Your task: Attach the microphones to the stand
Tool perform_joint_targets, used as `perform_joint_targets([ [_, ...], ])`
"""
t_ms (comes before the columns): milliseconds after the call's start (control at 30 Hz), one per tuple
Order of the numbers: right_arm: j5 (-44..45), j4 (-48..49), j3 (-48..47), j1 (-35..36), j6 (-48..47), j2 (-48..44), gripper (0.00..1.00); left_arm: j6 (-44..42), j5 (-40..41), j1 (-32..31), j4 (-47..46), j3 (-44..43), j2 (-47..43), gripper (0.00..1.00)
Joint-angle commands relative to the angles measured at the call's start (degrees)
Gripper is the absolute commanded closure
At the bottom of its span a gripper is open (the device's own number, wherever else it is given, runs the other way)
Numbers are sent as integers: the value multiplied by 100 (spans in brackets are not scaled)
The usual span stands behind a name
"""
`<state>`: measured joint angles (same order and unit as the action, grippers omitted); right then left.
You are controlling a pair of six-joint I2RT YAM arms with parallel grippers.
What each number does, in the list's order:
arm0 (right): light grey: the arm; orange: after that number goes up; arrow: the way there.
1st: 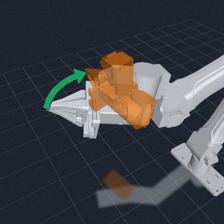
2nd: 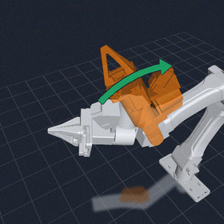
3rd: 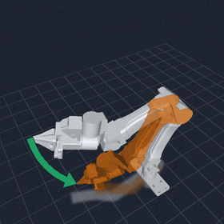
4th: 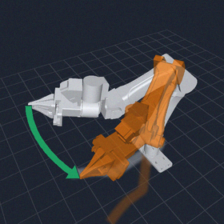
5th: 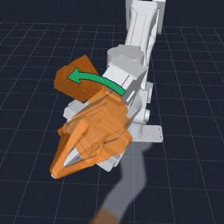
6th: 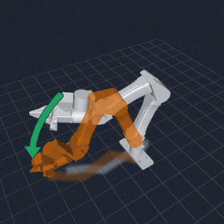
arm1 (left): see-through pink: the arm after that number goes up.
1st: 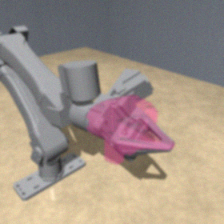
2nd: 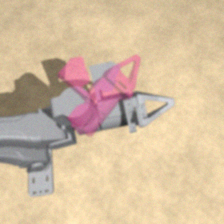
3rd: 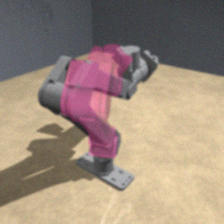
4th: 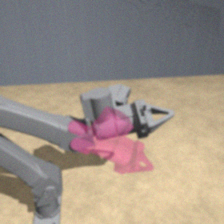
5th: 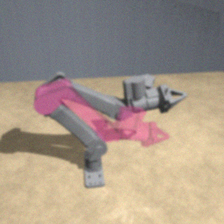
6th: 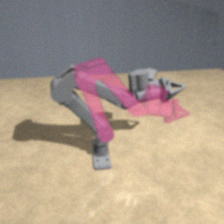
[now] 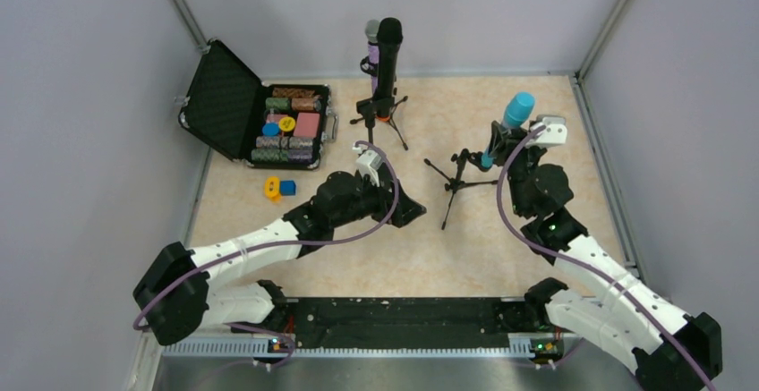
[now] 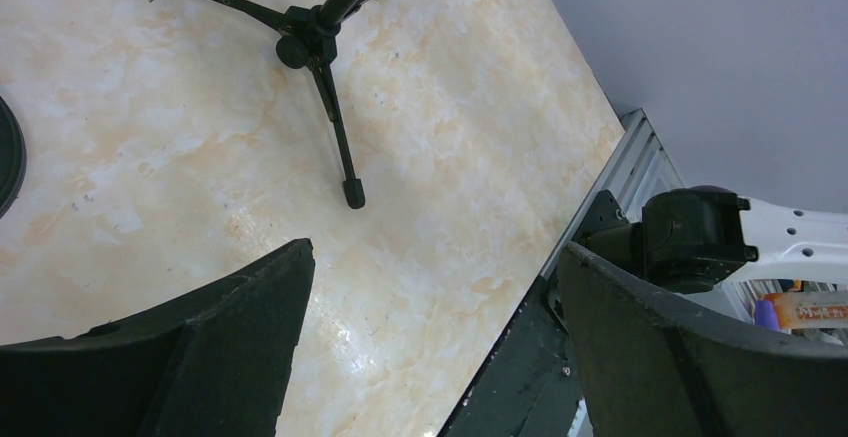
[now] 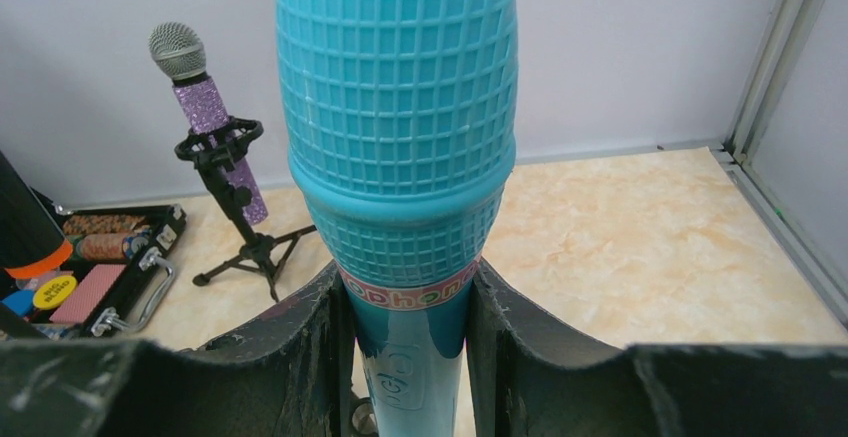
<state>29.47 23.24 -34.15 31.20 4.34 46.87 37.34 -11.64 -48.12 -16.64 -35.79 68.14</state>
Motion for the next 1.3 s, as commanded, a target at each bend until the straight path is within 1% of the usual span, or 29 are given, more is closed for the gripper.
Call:
perform_joint_targets([
  [0, -59, 150, 256, -62, 107, -74, 100, -12, -48, 13, -329, -166, 45, 5],
  [133, -155, 289, 537, -60, 101, -79, 100, -19, -65, 13, -350, -225, 92, 5],
  [233, -397, 421, 712, -62, 26, -16, 100, -47, -58, 13, -357, -250, 133, 5],
  [400, -377, 554, 936, -63, 45, 74, 100, -29, -68, 13, -396, -275, 185, 5],
  [700, -347, 521, 1147, -61, 116, 290, 100, -71, -53, 13, -472, -337, 225, 5],
  [1267, 137, 299, 1378, -66, 200, 874, 100, -344, -15, 13, -568, -589, 298, 5],
])
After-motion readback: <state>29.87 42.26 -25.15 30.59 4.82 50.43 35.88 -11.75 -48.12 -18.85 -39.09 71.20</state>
